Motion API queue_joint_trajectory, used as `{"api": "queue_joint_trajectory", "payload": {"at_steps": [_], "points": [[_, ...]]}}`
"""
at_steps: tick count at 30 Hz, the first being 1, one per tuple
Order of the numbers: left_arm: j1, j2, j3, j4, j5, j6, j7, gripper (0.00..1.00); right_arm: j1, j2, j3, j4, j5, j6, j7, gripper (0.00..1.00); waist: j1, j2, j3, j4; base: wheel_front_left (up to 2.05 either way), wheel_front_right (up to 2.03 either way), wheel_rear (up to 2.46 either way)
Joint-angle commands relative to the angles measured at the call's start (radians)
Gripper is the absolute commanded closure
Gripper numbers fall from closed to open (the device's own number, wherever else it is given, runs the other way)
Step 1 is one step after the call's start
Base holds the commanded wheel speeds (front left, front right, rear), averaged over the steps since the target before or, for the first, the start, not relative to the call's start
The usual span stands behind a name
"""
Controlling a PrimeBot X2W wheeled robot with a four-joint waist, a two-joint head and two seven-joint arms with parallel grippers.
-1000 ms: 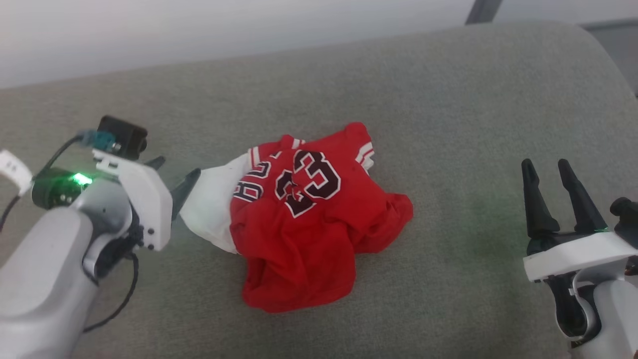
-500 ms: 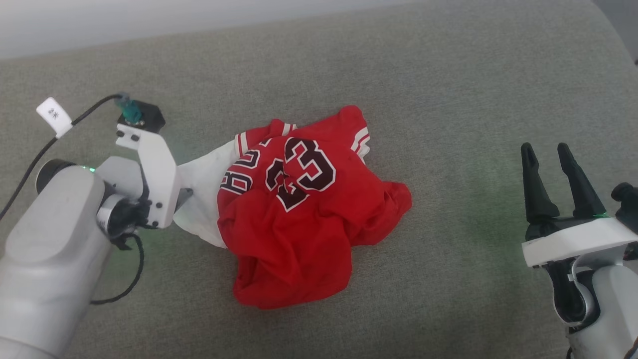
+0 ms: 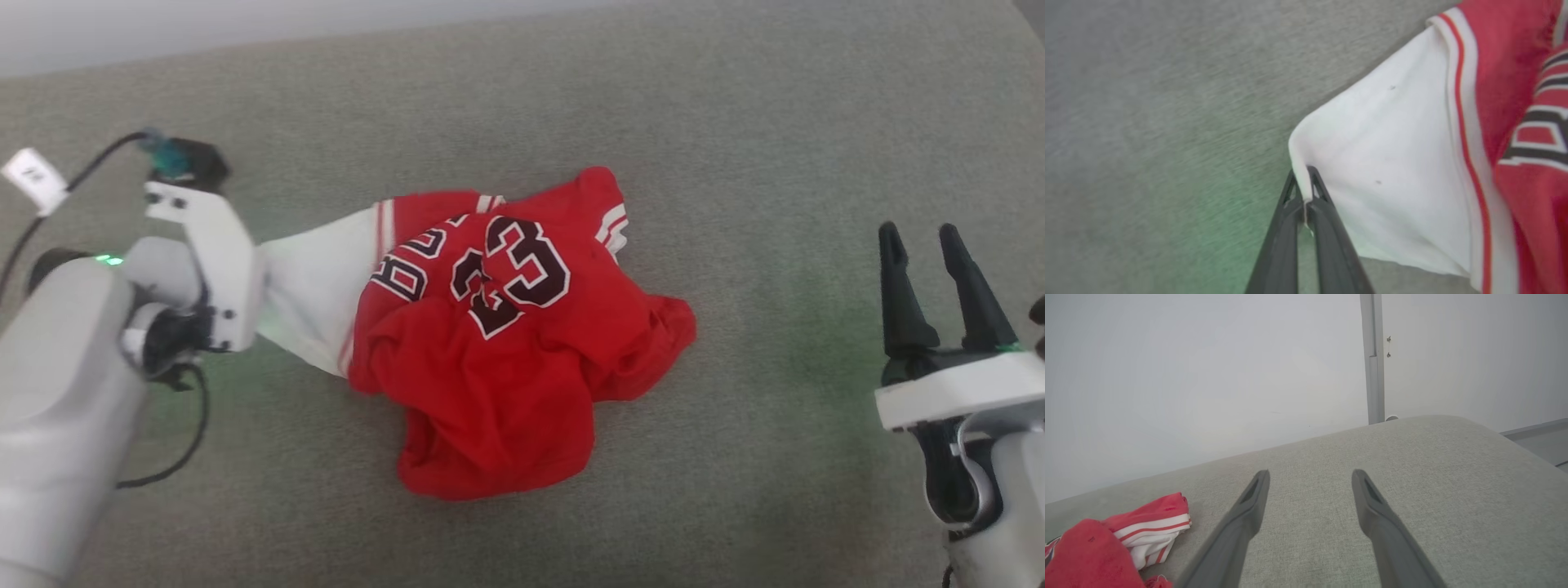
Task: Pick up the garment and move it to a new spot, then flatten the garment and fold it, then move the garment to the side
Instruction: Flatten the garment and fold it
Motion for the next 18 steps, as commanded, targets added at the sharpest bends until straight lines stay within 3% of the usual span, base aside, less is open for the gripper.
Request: {"api": "queue_joint_trajectory", "payload": {"at_steps": [1, 11, 17, 18], "points": [[0.030, 0.033, 0.017, -0.017, 0.004, 0.021, -0.015, 1.00, 0.013, -0.001, -0.005, -0.005, 0.001, 0.000, -0.005, 0.00, 0.0000, 0.0000, -0.009, 0.014, 0.00, 0.00, 0.00], [0.182, 0.178, 0.096, -0.192, -0.018, 0.154, -0.003, 1.00, 0.021, -0.008, -0.008, -0.003, 0.010, 0.000, -0.005, 0.00, 0.0000, 0.0000, -0.014, 0.055, 0.00, 0.00, 0.00], [0.275, 0.165, 0.108, -0.207, -0.055, 0.188, -0.014, 1.00, 0.005, -0.020, 0.042, 0.004, 0.035, 0.000, -0.003, 0.00, 0.0000, 0.0000, -0.007, 0.065, 0.00, 0.00, 0.00], [0.283, 0.158, 0.106, -0.209, -0.054, 0.187, -0.023, 0.86, 0.002, -0.025, 0.050, 0.006, 0.041, 0.000, -0.002, 0.00, 0.0000, 0.0000, -0.008, 0.067, 0.00, 0.00, 0.00]]}}
